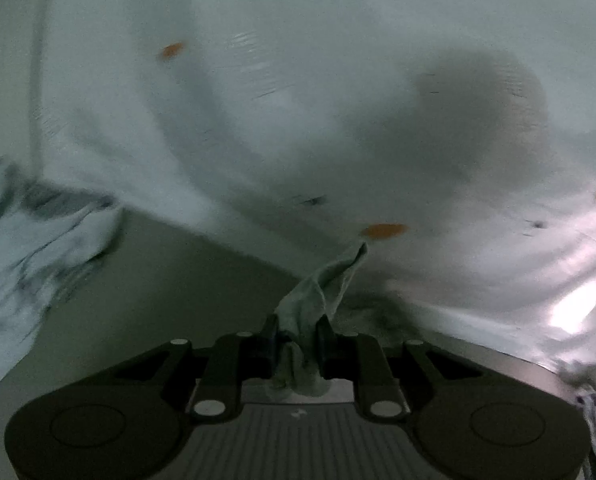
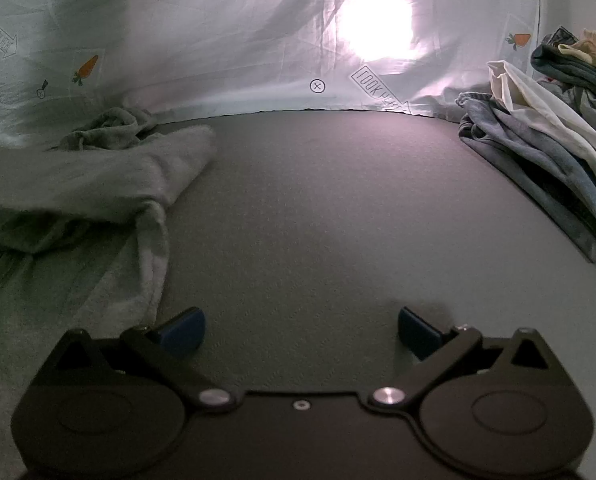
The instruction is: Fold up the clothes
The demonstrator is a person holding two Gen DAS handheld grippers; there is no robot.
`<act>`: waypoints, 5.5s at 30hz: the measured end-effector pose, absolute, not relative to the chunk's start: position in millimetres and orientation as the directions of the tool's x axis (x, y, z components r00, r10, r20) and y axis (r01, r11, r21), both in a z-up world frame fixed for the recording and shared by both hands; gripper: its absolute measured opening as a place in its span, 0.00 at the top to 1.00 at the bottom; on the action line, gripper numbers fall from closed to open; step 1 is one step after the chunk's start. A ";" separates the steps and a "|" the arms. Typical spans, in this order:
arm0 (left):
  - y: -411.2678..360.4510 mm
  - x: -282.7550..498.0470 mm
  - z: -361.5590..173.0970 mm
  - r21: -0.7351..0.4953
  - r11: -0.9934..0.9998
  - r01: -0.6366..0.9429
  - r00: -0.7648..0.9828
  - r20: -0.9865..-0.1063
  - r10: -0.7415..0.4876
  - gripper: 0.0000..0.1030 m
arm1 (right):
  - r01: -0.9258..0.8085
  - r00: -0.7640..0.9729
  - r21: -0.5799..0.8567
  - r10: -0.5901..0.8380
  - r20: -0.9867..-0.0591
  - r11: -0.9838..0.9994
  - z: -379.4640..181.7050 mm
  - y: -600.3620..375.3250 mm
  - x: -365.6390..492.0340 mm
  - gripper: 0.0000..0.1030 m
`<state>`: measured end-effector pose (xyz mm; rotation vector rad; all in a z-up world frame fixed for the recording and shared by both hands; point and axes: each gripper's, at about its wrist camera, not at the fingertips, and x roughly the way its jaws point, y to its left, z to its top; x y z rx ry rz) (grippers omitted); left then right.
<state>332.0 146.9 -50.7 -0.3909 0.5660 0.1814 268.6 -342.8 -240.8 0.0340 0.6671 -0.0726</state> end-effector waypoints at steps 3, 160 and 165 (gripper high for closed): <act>166.7 324.3 -78.0 -0.307 0.884 -0.354 0.783 -0.613 0.101 0.80 | 0.078 0.783 0.008 -0.057 -0.620 0.997 -240.6 -342.7 268.5 0.00; 81.5 666.3 -187.8 0.168 0.971 -0.172 0.564 -0.791 0.237 0.06 | -0.215 0.781 -0.290 -0.014 -0.624 0.933 -191.4 -191.2 646.2 0.18; 83.6 637.1 -149.3 0.156 0.965 -0.211 0.629 -0.734 0.256 0.06 | -0.131 0.863 -0.378 -0.083 -0.499 0.916 -157.7 -210.6 615.4 0.19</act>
